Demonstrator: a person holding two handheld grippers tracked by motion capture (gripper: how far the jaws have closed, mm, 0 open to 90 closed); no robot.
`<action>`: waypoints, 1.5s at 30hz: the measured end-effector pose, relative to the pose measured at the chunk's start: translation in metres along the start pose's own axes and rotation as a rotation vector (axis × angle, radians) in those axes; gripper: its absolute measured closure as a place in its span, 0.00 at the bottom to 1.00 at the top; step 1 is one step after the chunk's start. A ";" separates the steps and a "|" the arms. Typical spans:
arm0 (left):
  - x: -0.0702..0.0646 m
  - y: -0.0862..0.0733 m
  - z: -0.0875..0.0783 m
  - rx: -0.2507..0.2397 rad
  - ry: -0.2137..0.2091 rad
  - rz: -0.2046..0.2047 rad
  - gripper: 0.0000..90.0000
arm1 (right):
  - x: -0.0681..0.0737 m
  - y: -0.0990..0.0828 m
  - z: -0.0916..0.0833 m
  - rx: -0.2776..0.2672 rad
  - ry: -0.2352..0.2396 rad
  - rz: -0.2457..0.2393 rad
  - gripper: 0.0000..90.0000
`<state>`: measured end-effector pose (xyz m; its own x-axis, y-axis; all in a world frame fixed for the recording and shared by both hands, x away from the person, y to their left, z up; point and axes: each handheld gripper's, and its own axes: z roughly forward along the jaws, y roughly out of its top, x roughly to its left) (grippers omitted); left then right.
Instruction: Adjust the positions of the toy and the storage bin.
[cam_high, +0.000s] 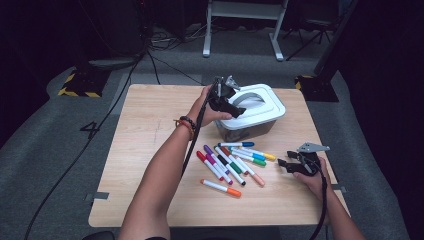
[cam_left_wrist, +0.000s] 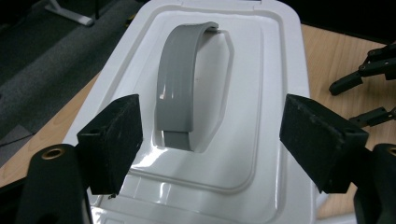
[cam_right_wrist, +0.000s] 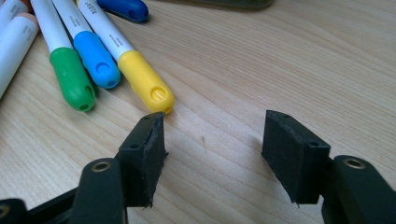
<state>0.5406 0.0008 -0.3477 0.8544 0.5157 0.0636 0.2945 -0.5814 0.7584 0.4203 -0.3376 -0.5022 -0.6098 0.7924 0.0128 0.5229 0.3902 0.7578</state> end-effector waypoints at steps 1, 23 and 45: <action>0.000 0.001 0.003 0.006 0.001 -0.003 0.24 | 0.000 0.000 0.000 -0.002 0.000 0.000 0.44; 0.010 0.038 0.052 0.077 0.015 -0.031 0.41 | -0.001 0.000 0.001 -0.006 0.006 -0.007 0.44; 0.021 0.014 0.041 0.116 -0.088 0.073 0.75 | 0.001 0.000 0.000 0.000 0.007 -0.014 0.44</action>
<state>0.5796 -0.0223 -0.3624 0.9079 0.4156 0.0548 0.2735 -0.6863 0.6739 0.4202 -0.3367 -0.5023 -0.6212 0.7836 0.0072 0.5147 0.4011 0.7578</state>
